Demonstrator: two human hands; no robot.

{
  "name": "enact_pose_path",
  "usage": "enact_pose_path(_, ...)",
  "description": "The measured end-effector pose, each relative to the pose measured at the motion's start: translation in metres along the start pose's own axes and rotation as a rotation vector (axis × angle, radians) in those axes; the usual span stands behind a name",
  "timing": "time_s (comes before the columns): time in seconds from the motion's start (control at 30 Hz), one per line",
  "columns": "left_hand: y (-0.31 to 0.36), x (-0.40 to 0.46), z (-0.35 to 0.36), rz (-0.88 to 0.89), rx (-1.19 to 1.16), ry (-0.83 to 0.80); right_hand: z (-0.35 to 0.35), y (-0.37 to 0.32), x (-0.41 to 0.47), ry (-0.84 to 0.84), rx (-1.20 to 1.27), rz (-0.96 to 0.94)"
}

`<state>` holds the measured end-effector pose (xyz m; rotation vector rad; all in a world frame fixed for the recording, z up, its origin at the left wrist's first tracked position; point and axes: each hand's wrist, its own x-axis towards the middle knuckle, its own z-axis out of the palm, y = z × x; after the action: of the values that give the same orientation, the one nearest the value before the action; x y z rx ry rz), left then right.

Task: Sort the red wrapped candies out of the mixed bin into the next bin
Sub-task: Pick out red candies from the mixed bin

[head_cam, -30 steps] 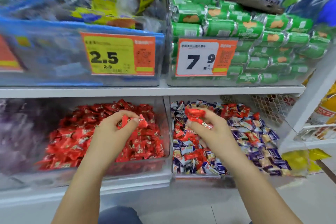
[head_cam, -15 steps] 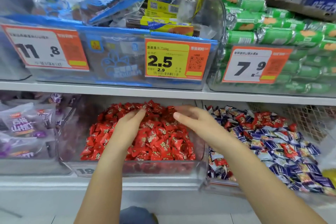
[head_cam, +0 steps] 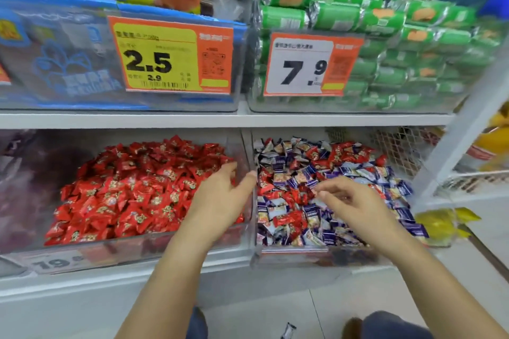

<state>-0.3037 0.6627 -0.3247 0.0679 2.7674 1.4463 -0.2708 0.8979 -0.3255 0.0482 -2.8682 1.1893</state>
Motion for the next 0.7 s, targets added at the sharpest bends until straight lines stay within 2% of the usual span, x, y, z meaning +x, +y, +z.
enact_pose_path(0.17, 0.009, 0.016, 0.016, 0.023, 0.188, -0.112, 0.010, 0.002, 0.031, -0.171, -0.138, 0.009)
enact_pose_path(0.3, 0.005, 0.021, 0.015, 0.043, 0.221, -0.144, 0.041, -0.005, 0.078, -0.360, -0.220, -0.005)
enact_pose_path(0.47, 0.003, 0.021, 0.015, 0.084, 0.260, -0.141, 0.085, -0.004, 0.118, -0.562, -0.564, 0.189)
enact_pose_path(0.53, 0.003, 0.021, 0.015, 0.089, 0.257, -0.136, 0.091, -0.005, 0.116, -0.556, -0.531, 0.193)
enact_pose_path(0.6, 0.003, 0.022, 0.015, 0.080, 0.265, -0.154, 0.087, -0.005, 0.107, -0.560, -0.368, 0.166)
enact_pose_path(0.7, 0.005, 0.022, 0.014, 0.053, 0.267, -0.189, 0.077, -0.005, 0.092, -0.758, -0.188, 0.074)
